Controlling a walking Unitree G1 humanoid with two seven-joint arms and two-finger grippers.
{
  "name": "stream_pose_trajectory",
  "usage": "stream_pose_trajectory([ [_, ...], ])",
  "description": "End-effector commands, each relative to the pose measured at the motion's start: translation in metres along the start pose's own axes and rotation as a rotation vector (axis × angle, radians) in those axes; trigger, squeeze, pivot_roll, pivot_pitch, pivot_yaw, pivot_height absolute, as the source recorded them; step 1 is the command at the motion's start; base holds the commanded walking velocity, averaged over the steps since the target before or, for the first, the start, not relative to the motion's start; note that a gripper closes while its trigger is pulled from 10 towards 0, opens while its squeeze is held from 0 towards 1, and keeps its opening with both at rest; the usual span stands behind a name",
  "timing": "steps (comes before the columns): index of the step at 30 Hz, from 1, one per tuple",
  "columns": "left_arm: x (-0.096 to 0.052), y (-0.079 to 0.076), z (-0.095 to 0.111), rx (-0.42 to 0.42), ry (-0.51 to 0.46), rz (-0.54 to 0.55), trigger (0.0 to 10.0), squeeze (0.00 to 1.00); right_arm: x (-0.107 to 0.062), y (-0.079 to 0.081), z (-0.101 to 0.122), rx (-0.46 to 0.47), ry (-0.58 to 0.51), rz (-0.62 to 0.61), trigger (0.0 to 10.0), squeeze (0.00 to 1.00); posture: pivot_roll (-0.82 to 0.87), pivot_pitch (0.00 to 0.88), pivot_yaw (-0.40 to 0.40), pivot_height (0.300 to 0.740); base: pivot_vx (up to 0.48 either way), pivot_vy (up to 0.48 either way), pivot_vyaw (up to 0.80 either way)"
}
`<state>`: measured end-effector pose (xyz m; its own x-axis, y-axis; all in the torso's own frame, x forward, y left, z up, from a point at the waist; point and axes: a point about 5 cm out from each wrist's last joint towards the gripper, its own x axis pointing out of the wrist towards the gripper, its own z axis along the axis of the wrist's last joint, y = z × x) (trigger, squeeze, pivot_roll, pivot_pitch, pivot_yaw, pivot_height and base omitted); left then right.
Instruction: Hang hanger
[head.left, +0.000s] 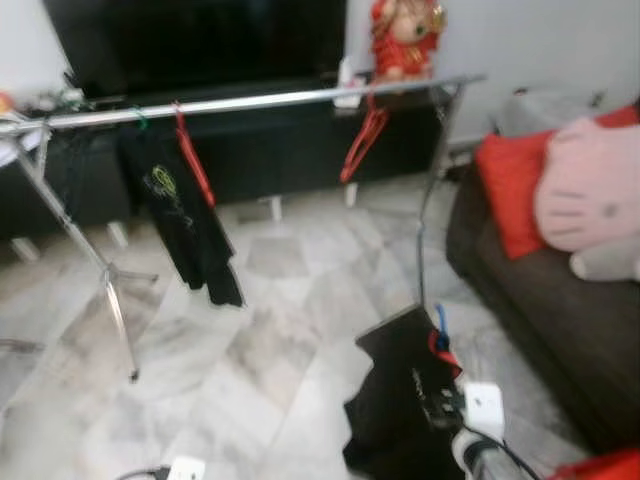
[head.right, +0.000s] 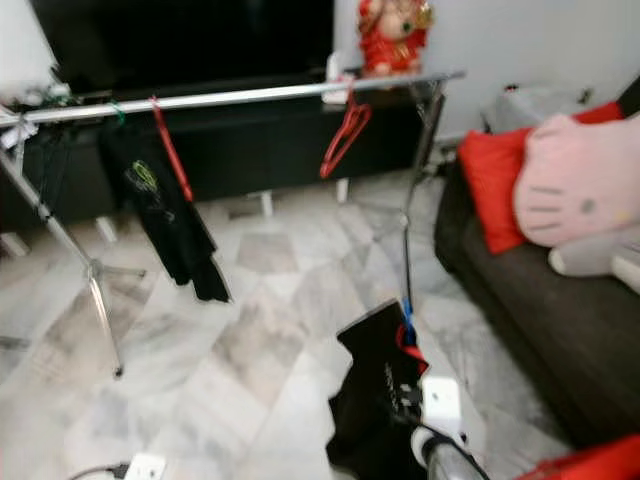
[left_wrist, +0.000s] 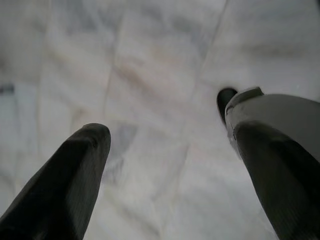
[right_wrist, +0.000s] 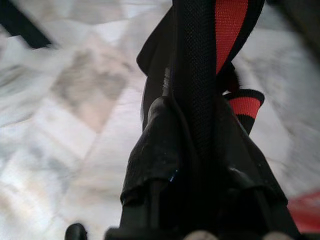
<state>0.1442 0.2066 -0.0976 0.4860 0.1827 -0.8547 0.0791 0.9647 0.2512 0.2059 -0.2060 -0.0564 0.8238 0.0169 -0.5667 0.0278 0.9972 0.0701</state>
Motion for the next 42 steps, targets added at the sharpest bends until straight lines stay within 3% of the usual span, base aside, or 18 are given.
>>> stream_pose_trajectory([
  [1, 0.0, 0.008, 0.0, 0.002, 0.007, 0.017, 10.0, 0.0, 0.005, 0.007, 0.01, -0.007, -0.039, 0.02, 10.0, 0.0, -0.19, 0.014, -0.009, 0.74, 0.0, 0.0, -0.8],
  [13, 0.001, 0.008, 0.002, -0.019, 0.001, 0.018, 10.0, 0.0, 0.005, 0.005, 0.006, -0.01, -0.006, 0.016, 10.0, 0.0, -0.19, 0.013, -0.007, 0.74, 0.0, 0.0, -0.8],
  [30, 0.001, 0.009, 0.003, -0.03, -0.007, 0.018, 10.0, 0.0, -0.006, -0.011, -0.015, 0.0, 0.093, -0.016, 10.0, 0.0, -0.19, 0.013, -0.003, 0.74, 0.0, 0.085, -0.8],
  [42, 0.001, 0.008, 0.003, -0.016, -0.011, 0.005, 10.0, 0.0, -0.007, -0.011, -0.017, -0.001, 0.108, -0.019, 10.0, 0.0, -0.19, 0.011, -0.004, 0.74, 0.0, 0.067, -0.73],
])
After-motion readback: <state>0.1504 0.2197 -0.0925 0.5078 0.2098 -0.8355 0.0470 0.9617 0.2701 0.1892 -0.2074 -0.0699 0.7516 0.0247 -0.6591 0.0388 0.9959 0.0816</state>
